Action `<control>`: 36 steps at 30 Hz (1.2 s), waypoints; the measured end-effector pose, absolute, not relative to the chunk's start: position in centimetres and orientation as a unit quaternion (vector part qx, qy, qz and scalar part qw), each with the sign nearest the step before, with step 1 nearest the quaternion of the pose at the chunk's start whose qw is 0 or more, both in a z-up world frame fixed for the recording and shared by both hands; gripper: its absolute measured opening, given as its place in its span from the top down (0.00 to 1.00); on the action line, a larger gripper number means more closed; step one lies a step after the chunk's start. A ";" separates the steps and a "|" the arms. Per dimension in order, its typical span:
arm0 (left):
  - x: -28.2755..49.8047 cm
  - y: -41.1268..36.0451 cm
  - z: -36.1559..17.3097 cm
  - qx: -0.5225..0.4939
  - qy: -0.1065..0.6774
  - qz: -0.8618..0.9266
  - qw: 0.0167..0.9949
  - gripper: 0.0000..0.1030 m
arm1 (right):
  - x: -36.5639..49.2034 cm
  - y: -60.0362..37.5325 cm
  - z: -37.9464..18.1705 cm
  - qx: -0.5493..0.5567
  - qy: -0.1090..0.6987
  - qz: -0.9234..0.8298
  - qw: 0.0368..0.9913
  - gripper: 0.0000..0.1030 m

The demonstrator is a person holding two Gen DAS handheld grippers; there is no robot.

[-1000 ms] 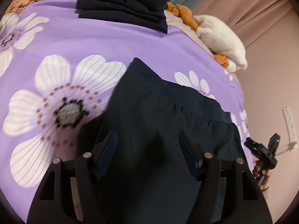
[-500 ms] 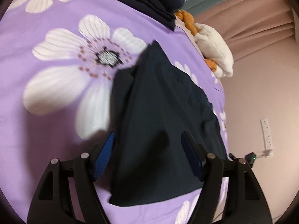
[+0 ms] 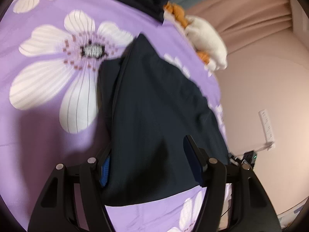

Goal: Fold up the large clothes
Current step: 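Press the folded jacket flat with both tools, then press along the folded jacket's edge with both open tools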

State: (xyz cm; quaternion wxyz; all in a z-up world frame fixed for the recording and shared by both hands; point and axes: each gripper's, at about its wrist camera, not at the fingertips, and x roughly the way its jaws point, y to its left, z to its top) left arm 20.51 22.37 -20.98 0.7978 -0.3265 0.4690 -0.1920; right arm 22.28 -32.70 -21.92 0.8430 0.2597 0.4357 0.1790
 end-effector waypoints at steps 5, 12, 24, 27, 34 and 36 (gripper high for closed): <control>21.2 21.8 -22.2 -0.312 0.485 -0.166 0.799 0.61 | 22.3 -31.2 -21.8 0.208 0.444 0.151 0.858 0.69; 19.4 22.5 -21.4 -0.291 0.498 -0.192 0.794 0.88 | 19.8 -31.6 -21.2 0.198 0.413 0.162 0.874 0.90; 19.4 22.2 -20.4 -0.238 0.501 -0.103 0.826 0.45 | 19.5 -32.8 -21.4 0.225 0.437 0.106 0.864 0.79; 18.4 21.0 -18.2 -0.174 0.468 -0.066 0.864 0.36 | 18.1 -32.4 -19.6 0.194 0.406 0.070 0.890 0.72; 17.7 16.2 -15.9 -0.069 0.418 -0.061 0.904 0.19 | 18.2 -27.0 -17.5 0.137 0.369 0.114 0.912 0.72; 17.9 15.3 -16.2 -0.063 0.419 -0.061 0.904 0.18 | 19.4 -25.5 -17.9 0.129 0.378 0.112 0.910 0.72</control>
